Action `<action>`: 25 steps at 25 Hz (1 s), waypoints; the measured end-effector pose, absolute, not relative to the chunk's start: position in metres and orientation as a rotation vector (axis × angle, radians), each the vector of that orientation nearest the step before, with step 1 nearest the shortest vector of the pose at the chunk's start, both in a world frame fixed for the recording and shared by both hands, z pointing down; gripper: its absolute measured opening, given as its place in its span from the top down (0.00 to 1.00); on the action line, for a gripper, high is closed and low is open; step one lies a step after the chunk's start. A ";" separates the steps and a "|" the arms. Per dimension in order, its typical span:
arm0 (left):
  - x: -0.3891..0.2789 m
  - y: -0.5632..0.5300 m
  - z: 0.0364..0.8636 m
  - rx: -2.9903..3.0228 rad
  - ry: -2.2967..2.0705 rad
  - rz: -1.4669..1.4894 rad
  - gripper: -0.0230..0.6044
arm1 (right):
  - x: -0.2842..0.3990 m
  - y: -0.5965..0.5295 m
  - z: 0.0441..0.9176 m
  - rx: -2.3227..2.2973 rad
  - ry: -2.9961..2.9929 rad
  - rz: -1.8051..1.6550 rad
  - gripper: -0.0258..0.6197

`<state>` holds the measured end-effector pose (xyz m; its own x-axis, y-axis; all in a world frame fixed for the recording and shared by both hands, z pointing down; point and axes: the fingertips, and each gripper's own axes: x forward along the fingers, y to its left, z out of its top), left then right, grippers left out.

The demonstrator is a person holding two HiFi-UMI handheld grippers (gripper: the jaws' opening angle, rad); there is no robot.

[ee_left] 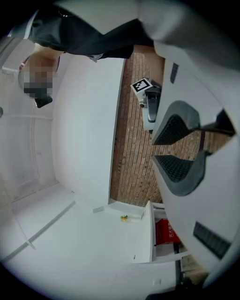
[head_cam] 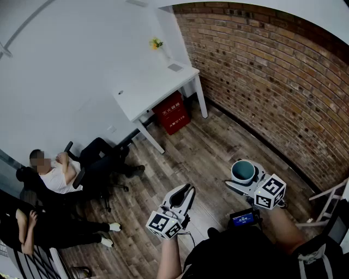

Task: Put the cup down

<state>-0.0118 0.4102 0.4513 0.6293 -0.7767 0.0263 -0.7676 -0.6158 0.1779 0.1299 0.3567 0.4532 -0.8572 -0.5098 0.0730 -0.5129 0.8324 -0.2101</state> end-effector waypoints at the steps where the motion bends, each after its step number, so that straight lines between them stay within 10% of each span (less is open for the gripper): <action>1: -0.013 0.410 0.451 2.675 -1.282 -0.076 0.84 | 0.130 0.356 0.452 0.837 -2.994 0.348 0.33; 25: -0.012 0.397 0.454 2.686 -1.258 -0.055 0.84 | 0.129 0.344 0.450 0.848 -3.019 0.405 0.33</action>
